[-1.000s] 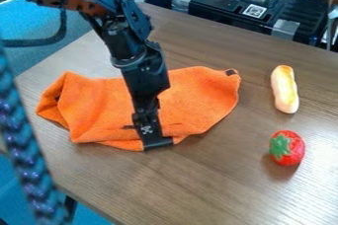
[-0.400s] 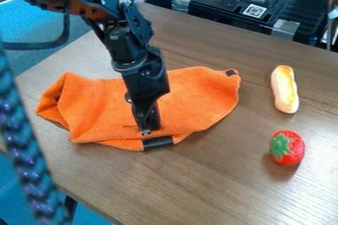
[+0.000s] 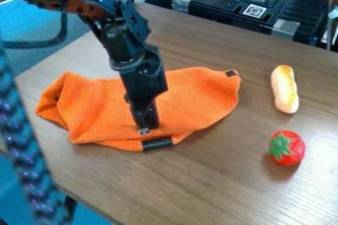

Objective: Unfold the cloth from bottom right to top left

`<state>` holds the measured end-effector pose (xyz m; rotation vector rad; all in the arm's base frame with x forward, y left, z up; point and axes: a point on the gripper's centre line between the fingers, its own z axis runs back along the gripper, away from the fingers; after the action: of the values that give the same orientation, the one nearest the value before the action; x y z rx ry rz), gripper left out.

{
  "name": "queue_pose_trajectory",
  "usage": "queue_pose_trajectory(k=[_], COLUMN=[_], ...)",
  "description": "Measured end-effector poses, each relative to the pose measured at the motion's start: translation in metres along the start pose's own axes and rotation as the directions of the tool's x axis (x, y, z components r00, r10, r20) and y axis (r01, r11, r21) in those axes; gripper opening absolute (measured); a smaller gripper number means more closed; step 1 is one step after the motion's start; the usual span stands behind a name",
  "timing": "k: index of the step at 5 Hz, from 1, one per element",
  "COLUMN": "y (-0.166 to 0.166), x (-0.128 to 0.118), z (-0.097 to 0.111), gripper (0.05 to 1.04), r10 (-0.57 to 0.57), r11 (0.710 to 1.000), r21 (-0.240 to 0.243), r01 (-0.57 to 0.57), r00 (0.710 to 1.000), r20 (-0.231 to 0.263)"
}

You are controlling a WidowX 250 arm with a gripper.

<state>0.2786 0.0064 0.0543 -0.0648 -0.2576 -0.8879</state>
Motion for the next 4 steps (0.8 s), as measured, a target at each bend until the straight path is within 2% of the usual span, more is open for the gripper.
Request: queue_pose_trajectory(k=[2, 3, 4], y=[0.051, 0.077, 0.108], x=[0.0, 0.007, 0.01], z=[0.034, 0.038, 0.042], gripper=[0.05, 0.05, 0.05], r10=[0.152, 0.21, 0.288], r11=[0.987, 0.977, 0.955], r21=[0.034, 0.027, 0.04], r01=[-0.155, -0.213, -0.294], r00=[0.985, 0.973, 0.952], r20=[0.086, 0.093, 0.103])
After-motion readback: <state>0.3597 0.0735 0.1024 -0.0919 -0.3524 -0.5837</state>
